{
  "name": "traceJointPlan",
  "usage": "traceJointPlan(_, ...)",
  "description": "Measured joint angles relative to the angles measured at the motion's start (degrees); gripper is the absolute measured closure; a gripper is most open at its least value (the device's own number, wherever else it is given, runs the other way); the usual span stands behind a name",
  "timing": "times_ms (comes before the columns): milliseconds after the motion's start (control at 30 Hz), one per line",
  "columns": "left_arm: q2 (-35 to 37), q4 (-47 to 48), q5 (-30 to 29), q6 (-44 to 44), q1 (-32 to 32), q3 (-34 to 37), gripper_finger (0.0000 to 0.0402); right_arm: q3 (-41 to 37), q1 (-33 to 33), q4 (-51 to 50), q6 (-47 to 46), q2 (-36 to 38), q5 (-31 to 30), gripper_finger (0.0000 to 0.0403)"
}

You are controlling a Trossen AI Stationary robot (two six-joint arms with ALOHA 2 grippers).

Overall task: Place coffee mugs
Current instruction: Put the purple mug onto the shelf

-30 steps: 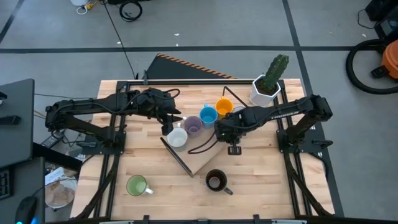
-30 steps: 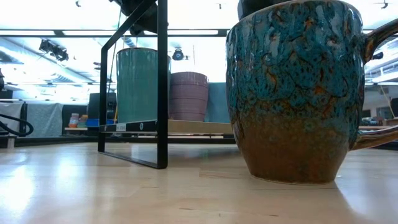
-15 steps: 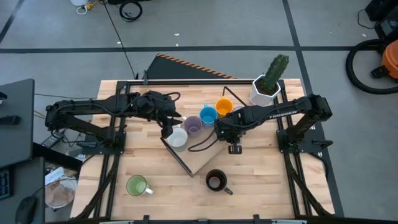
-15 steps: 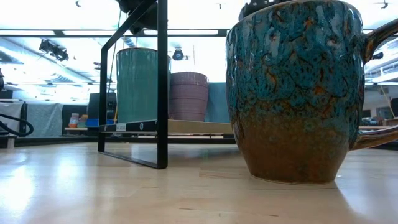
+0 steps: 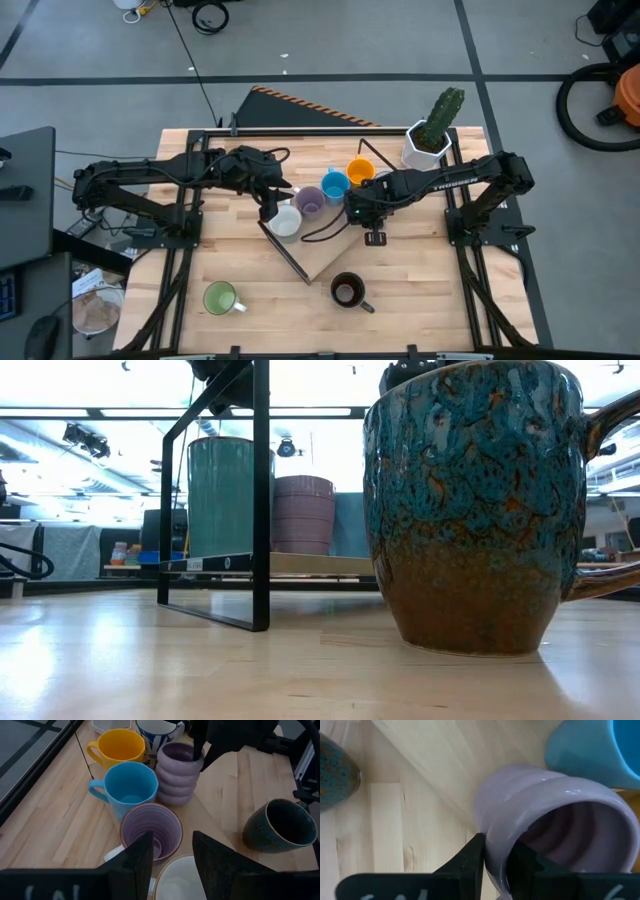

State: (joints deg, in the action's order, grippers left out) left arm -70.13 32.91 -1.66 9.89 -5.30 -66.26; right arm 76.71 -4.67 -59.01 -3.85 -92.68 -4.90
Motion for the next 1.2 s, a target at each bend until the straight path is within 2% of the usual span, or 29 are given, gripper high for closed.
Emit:
traceJointPlan(367, 0.0, 0.0, 0.0, 0.0, 0.0, 0.0, 0.0257, 0.0, 0.7, 2.2, -1.2, 0.0, -0.2, 0.0294)
traceJointPlan(800, 0.0, 0.0, 0.0, 0.0, 0.0, 0.0, 0.0257, 0.0, 0.8, 2.9, -8.4, 0.0, -0.2, 0.0297)
traceJointPlan(1033, 0.0, 0.0, 0.0, 0.0, 0.0, 0.0, 0.0257, 0.0, 0.8, 3.2, -6.1, 0.0, -2.1, 0.0296)
traceJointPlan(1200, 0.0, 0.0, 0.0, 0.0, 0.0, 0.0, 0.0257, 1.5, 0.7, 2.3, -3.4, 0.1, -2.1, 0.0281)
